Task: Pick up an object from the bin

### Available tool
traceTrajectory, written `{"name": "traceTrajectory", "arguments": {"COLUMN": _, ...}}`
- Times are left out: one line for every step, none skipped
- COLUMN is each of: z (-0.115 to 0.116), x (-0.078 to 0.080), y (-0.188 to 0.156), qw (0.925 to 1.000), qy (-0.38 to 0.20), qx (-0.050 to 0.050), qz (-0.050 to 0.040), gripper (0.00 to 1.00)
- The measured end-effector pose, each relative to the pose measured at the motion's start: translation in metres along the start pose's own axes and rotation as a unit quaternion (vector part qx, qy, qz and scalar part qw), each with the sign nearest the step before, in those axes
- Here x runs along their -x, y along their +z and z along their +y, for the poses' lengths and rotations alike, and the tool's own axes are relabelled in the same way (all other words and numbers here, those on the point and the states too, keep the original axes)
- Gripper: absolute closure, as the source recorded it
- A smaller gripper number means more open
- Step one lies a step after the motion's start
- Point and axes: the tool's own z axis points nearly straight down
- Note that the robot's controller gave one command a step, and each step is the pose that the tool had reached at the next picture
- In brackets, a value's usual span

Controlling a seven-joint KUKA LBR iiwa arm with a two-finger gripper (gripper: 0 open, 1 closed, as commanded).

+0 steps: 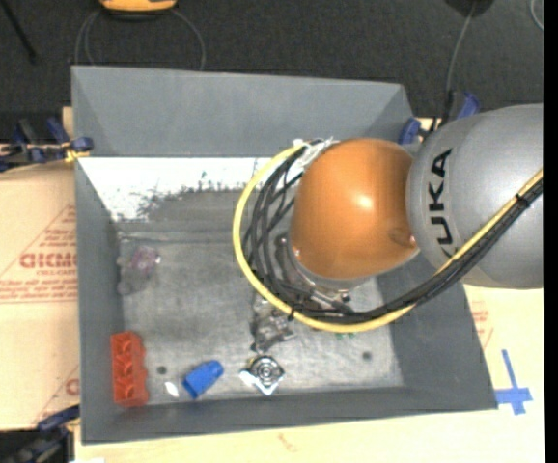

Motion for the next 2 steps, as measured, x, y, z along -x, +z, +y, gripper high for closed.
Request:
{"name": "traceTrajectory", "arguments": {"z": 0.001, "x": -0.002, "y": 0.004, "qw": 1.0000, "qy": 0.001, "qx": 0.002, "qz": 0.0043, "gripper": 0.00}}
{"name": "traceTrajectory", "arguments": {"z": -0.043, "x": -0.018, "y": 0.138, "qw": 0.9875, "qy": -0.158, "qx": -0.001, "qz": -0.0076, "gripper": 0.00}}
